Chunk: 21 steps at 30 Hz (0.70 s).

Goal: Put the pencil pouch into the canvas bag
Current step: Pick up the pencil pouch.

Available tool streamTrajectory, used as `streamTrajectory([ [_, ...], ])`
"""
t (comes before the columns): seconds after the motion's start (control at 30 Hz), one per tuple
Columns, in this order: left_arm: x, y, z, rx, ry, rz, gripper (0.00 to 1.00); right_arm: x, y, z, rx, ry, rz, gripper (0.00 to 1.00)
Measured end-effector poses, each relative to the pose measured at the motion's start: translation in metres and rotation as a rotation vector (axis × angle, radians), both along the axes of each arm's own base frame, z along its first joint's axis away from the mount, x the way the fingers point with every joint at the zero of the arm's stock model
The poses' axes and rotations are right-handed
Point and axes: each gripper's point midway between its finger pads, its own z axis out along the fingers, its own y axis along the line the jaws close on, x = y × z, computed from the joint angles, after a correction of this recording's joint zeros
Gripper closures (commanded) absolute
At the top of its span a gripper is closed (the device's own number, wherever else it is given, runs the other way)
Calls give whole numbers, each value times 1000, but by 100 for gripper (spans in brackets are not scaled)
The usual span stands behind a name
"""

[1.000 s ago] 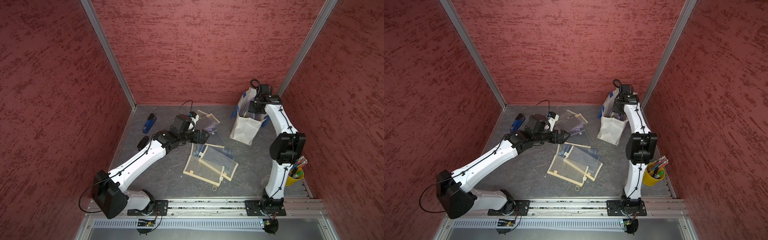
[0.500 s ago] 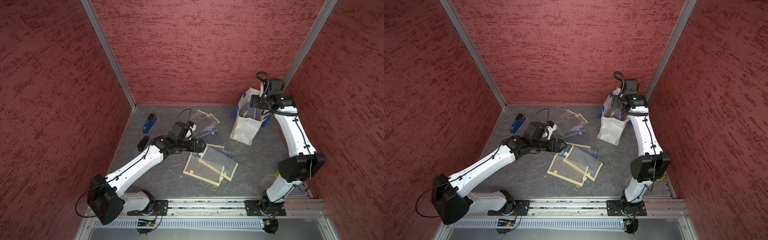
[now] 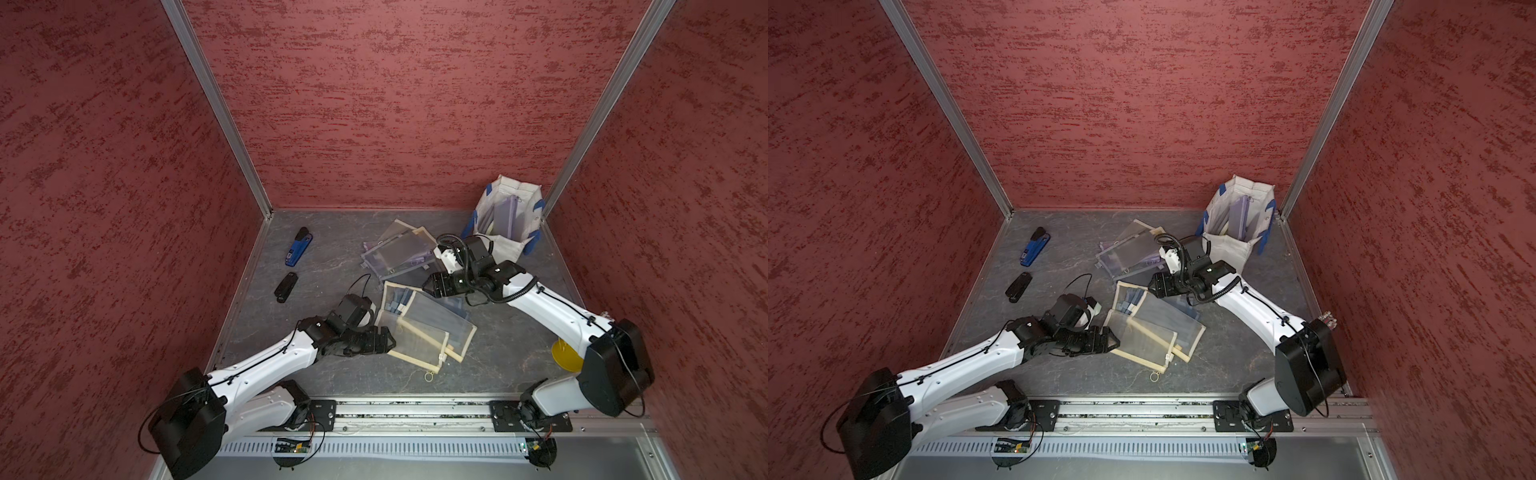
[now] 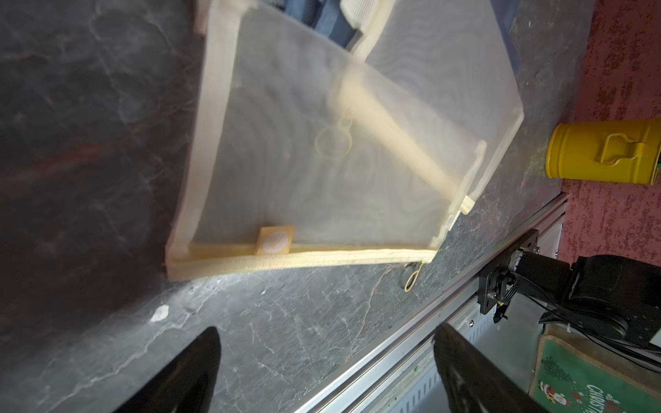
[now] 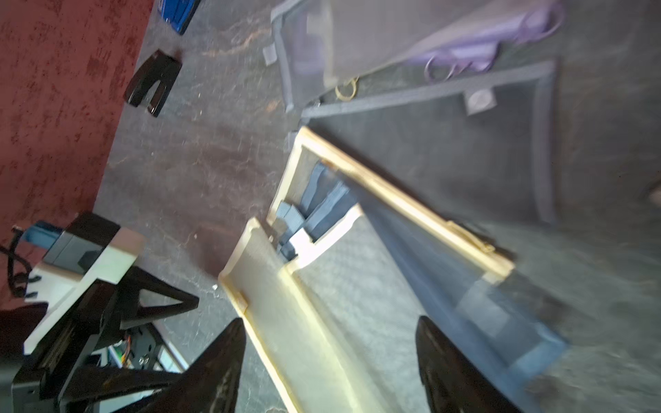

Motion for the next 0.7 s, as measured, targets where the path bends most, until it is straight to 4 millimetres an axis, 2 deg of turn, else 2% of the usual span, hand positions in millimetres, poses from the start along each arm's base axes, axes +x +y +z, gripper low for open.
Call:
streamTrajectory([
  [0.3, -4, 1, -24, -109, 69, 164, 10, -25, 35, -13, 146, 83, 158, 26],
  [0.4, 1, -2, -30, -129, 88, 207, 13, -31, 43, -32, 147, 135, 199, 27],
  [0.57, 19, -9, -27, -193, 72, 270, 19, -39, 43, -81, 81, 247, 232, 27],
  [0.7, 31, -8, -33, -216, 69, 314, 24, -44, 40, -89, 63, 268, 248, 28],
])
